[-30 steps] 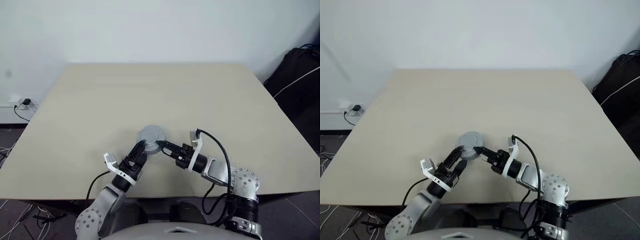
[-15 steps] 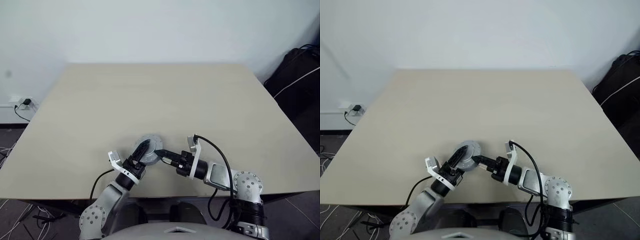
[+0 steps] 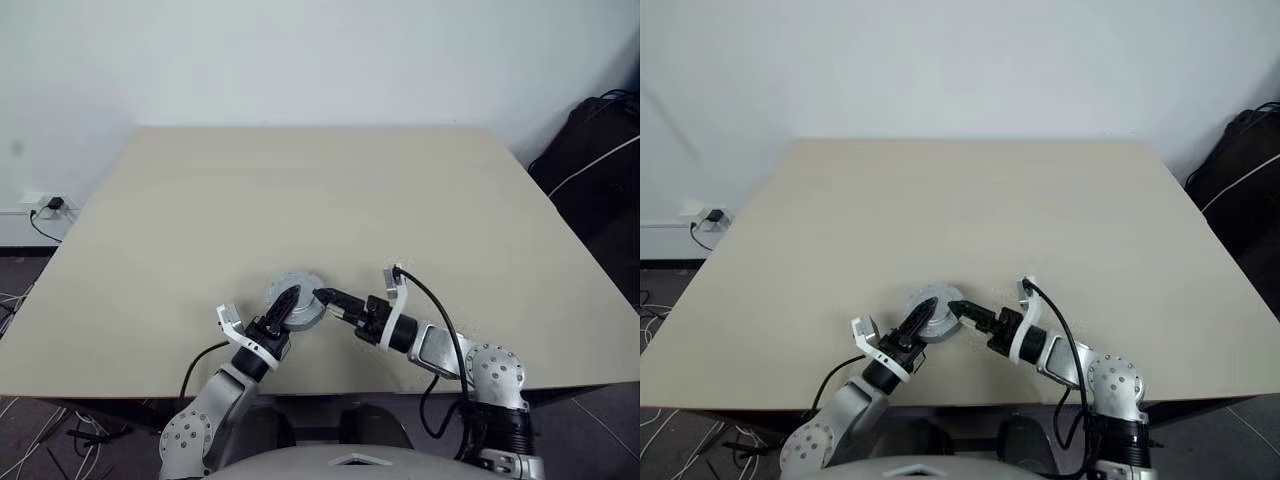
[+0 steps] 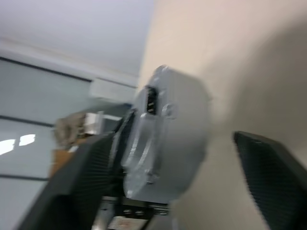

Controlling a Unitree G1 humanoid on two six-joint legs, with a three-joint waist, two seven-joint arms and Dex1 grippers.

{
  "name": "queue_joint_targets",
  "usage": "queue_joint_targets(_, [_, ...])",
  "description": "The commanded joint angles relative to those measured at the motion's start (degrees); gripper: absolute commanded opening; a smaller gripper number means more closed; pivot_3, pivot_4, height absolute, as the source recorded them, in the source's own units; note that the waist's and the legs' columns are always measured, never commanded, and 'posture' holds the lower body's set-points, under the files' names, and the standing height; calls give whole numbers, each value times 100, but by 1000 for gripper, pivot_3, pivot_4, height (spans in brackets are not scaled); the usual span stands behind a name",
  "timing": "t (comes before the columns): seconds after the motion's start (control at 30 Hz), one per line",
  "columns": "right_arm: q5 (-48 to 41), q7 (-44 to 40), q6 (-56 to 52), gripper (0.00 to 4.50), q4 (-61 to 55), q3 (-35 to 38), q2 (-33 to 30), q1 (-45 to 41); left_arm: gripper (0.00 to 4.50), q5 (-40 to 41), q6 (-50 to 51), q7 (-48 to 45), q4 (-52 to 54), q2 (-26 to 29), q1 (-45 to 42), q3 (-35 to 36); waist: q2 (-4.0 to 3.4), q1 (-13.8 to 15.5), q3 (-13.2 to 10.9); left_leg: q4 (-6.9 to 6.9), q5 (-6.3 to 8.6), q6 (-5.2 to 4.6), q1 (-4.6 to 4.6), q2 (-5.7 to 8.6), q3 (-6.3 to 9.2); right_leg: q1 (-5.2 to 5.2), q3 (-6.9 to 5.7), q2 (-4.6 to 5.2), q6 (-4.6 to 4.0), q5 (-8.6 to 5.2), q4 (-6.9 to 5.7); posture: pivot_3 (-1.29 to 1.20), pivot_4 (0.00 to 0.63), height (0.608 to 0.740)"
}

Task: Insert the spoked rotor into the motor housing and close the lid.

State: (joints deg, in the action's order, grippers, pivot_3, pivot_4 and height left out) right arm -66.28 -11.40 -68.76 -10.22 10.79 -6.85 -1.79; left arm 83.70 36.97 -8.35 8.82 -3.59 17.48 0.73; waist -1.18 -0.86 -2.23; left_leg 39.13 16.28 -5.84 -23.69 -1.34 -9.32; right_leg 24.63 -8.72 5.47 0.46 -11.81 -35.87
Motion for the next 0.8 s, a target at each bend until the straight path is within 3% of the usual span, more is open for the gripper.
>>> queue_joint_targets(0.03, [588, -167, 487, 4500, -455, -303, -248, 41, 2118, -100, -196, -30, 155, -380, -219, 62, 0, 8, 0, 0, 0, 0, 0, 0, 0, 1, 0, 0, 0, 0, 0, 0, 0, 740])
queue_joint_targets(0.23, [2410, -831, 2099, 4500, -1365, -1589, -945, 367, 2118, -577, -600, 144, -88, -250, -770, 365, 4, 25, 1, 4, -1, 2, 2, 0, -1, -1, -1, -1, 1, -1, -2, 0, 0, 740])
queue_joint_targets(0.33, [3713, -913, 3660, 4500, -1351, -2069, -1065, 575, 2118, -777, -821, 357, -541, -197, -1329, 713, 17, 30, 4, 5, -3, 4, 1, 0, -2, -3, -1, -4, 1, 0, -3, 0, 0, 740])
queue_joint_targets(0.47, [4705, -911, 4999, 4500, -992, -2269, -1026, 764, 2118, -1016, -964, 482, -1128, -135, -2005, 1112, 49, 23, 17, 8, -5, 7, 0, 2, -9, -17, 6, -10, 11, 5, -7, 0, 0, 740])
queue_joint_targets(0.63, [5436, -369, 6406, 4500, -495, -2080, -473, 1130, 2118, -1632, -1271, 426, -2077, -46, -3036, 1453, 85, 21, 28, 7, -12, 18, -2, 2, -18, -28, 12, -49, 25, 14, -8, 0, 0, 740])
queue_joint_targets(0.8, [5731, -279, 6991, 4500, -345, -2044, -252, 1432, 2118, -1976, -1475, 310, -2750, -126, -3624, 1796, 96, -25, 35, 6, -13, 20, 2, 5, -28, -28, 21, -49, 26, 15, -6, 0, 0, 740])
